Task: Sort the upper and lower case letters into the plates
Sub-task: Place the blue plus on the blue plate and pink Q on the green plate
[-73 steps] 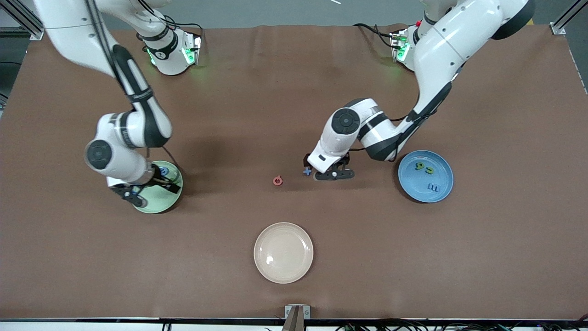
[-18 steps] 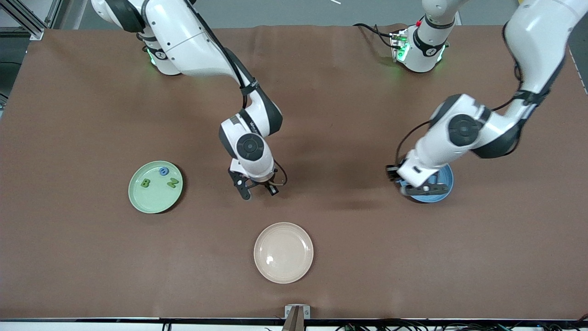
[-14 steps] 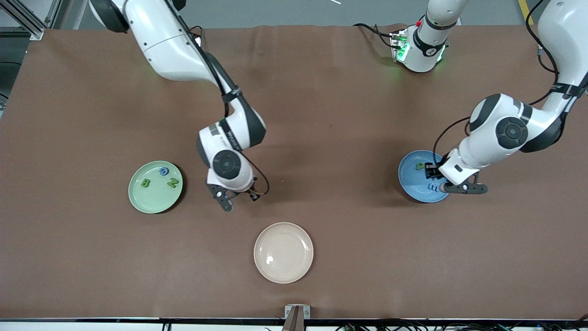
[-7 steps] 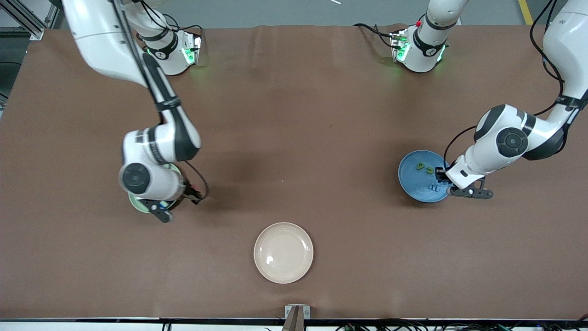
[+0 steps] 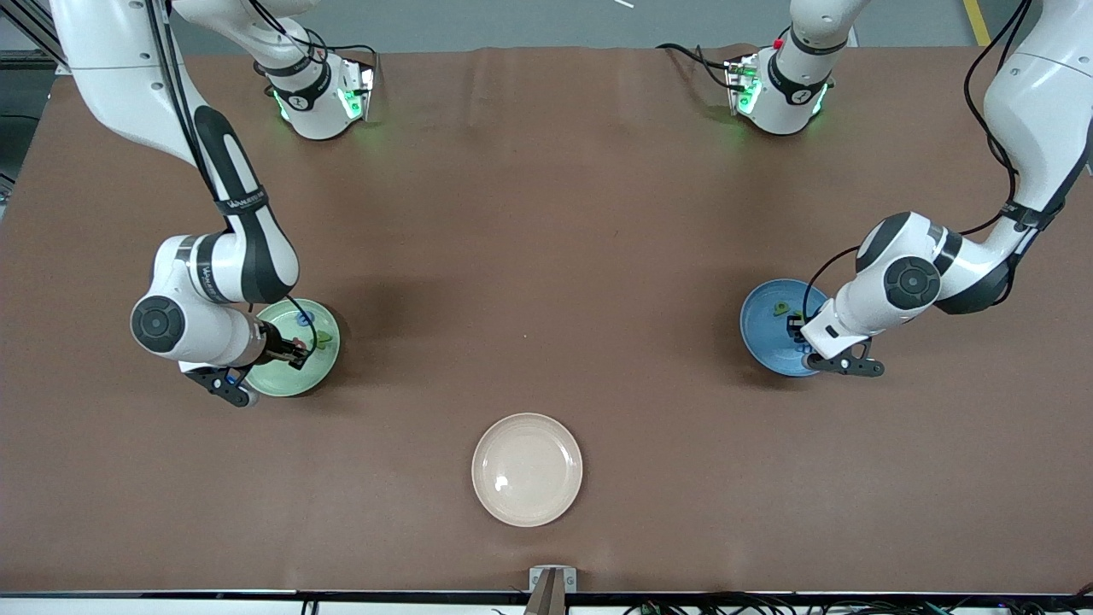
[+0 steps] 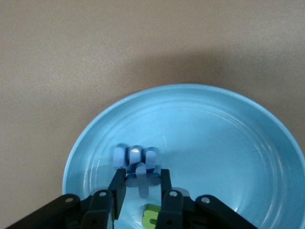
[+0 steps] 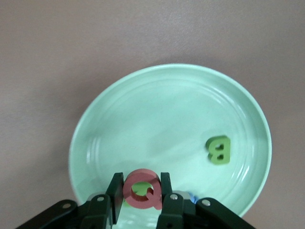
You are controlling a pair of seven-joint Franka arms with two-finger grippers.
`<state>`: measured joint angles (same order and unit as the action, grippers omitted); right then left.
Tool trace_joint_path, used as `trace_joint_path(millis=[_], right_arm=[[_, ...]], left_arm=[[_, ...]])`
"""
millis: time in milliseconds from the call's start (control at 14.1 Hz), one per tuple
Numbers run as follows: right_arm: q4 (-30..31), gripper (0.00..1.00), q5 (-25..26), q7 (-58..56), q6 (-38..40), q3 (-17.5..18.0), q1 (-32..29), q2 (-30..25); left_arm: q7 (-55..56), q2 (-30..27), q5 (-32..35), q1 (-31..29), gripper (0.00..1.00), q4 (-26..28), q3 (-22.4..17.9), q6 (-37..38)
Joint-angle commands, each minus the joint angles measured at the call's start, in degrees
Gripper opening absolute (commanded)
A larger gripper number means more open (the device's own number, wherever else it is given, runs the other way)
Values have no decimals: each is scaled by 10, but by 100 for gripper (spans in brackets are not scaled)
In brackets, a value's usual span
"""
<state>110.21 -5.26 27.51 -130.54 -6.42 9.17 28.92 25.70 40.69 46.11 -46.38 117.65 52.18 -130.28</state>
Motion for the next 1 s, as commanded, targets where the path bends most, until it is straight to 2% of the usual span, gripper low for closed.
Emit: trace_joint_path(millis=[0,142,356,427,569,640,925], right_arm=[[55,0,10,-52,-65,12,-37,-19],[77,0,10,-61,-112,13,-50,-16],[82,1,6,-61,-125,14,-49,-11],[81,1,4,-61,-125,15,-46,-10],[80,1,3,-60,-125,16,-45,-6],[80,1,3,-60,-125,16,-45,-5],[75,2,3,-60,-125,16,-43,-1]], left_arm=[[5,3,14,1,13,-4,-4,-1],[6,3,14,2,13,-4,-4,-1],[5,3,14,1,15,-4,-4,-1],[4,2,14,1,30,-5,-4,-1],[0,-3,13,1,89,-10,-4,0],[-2,-7,13,-2,99,-12,-2,4],[0,-46,-18,-5,99,-13,7,11]])
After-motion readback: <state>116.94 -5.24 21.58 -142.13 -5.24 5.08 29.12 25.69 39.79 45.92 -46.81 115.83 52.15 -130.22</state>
